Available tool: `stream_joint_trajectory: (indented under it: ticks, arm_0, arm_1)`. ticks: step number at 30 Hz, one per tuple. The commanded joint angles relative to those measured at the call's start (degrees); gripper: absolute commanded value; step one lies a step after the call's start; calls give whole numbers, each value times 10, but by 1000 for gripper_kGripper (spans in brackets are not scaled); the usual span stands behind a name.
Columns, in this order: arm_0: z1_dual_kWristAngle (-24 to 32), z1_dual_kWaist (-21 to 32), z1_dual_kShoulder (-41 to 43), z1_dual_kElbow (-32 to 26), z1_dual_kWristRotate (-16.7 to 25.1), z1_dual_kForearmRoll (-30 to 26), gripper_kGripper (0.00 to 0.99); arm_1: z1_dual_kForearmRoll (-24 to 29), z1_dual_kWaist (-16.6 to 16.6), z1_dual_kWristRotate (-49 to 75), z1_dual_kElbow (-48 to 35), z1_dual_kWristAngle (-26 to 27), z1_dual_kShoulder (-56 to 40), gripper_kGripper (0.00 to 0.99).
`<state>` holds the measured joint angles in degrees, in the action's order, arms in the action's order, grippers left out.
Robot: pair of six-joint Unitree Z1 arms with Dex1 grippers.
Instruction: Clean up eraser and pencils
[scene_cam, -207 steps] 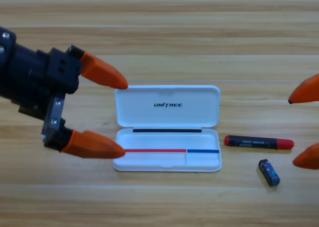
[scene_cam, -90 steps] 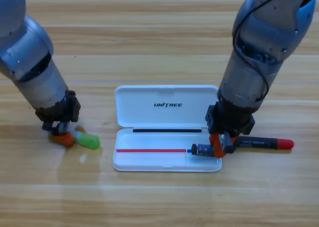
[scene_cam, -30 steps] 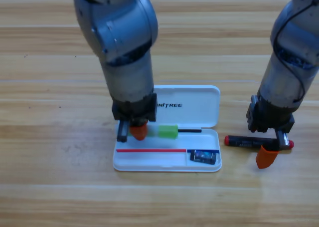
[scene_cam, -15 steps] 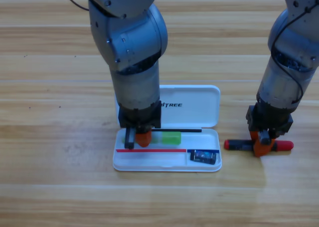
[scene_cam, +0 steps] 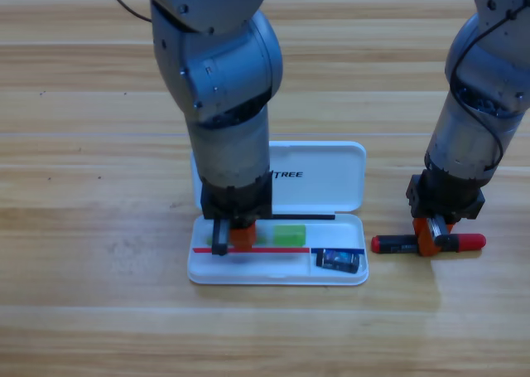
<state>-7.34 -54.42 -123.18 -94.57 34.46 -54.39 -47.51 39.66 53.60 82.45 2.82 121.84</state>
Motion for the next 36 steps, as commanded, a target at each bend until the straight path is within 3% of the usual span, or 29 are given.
stream_joint_trajectory:
  ticks: [1,5,15,25,28,31,34,36]
  arm_0:
    - [8,-15,-26,-2,-10,-9,0]
    - [9,-16,-26,-1,-12,-12,0]
    - [9,-17,-26,3,-18,-12,0]
    - [10,-17,-25,10,-18,-18,21]
    - [10,-17,-26,10,-17,-22,195]
    - [9,-17,-27,10,-18,-24,428]
    - [7,-17,-25,10,-26,-24,885]
    - [7,-17,-24,10,-26,-24,988]
  arm_1:
    - [8,-14,1,-12,0,49,0]
    - [0,-13,1,-14,-14,24,0]
    - [-103,19,-14,38,-6,-78,0]
    - [-105,36,-25,49,-4,-71,0]
    - [-105,38,-26,54,-4,-69,0]
    - [-105,38,-28,59,-4,-66,0]
    - [-105,38,-29,63,-4,-63,0]
    - [-105,39,-30,65,-4,-60,0]
